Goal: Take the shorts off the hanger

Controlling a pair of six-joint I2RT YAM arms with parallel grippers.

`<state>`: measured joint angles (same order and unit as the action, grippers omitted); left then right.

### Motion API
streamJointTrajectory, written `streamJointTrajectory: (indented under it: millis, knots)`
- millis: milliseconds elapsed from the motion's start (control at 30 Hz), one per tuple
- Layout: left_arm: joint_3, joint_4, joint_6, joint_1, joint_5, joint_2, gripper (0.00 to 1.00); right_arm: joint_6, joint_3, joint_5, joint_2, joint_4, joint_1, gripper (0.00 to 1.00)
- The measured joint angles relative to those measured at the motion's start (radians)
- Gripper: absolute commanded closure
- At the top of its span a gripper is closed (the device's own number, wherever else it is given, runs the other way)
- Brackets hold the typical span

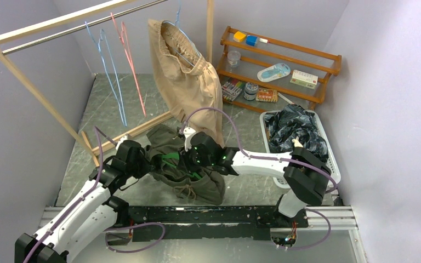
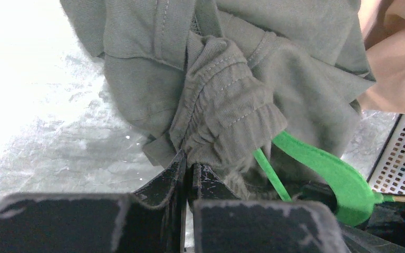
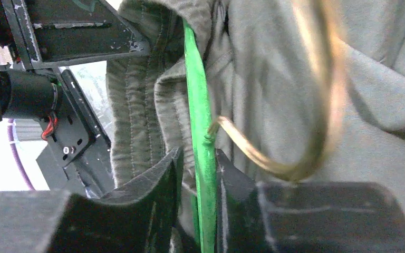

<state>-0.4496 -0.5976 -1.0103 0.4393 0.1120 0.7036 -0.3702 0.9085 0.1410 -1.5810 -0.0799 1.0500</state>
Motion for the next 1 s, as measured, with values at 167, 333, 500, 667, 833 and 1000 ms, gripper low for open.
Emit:
streamJointTrajectory:
  millis: [167, 333, 500, 667, 833, 1000]
  knots:
    - [-0.001, -0.021, 0.0, 0.0, 0.006, -0.004, 0.9, 0.001, -0.039, -0.02, 0.016, -0.057, 0.027, 1.0]
    - [-0.033, -0.063, 0.0, 0.0, 0.036, -0.01, 0.83, 0.014, -0.098, -0.007, 0.095, -0.084, 0.04, 1.0]
    - [-0.098, -0.09, 0.018, 0.0, 0.067, -0.003, 0.7, 0.027, -0.097, 0.0, 0.121, -0.049, 0.052, 1.0]
    - [-0.136, -0.078, 0.075, 0.001, 0.05, 0.055, 0.73, 0.027, -0.11, -0.012, 0.167, -0.026, 0.08, 1.0]
    - [-0.166, -0.087, 0.097, 0.003, 0.04, 0.14, 0.91, 0.029, -0.133, -0.037, 0.215, -0.007, 0.084, 1.0]
    - [-0.201, -0.134, 0.085, 0.006, 0.074, 0.16, 0.93, 0.035, -0.133, -0.029, 0.242, 0.028, 0.084, 1.0]
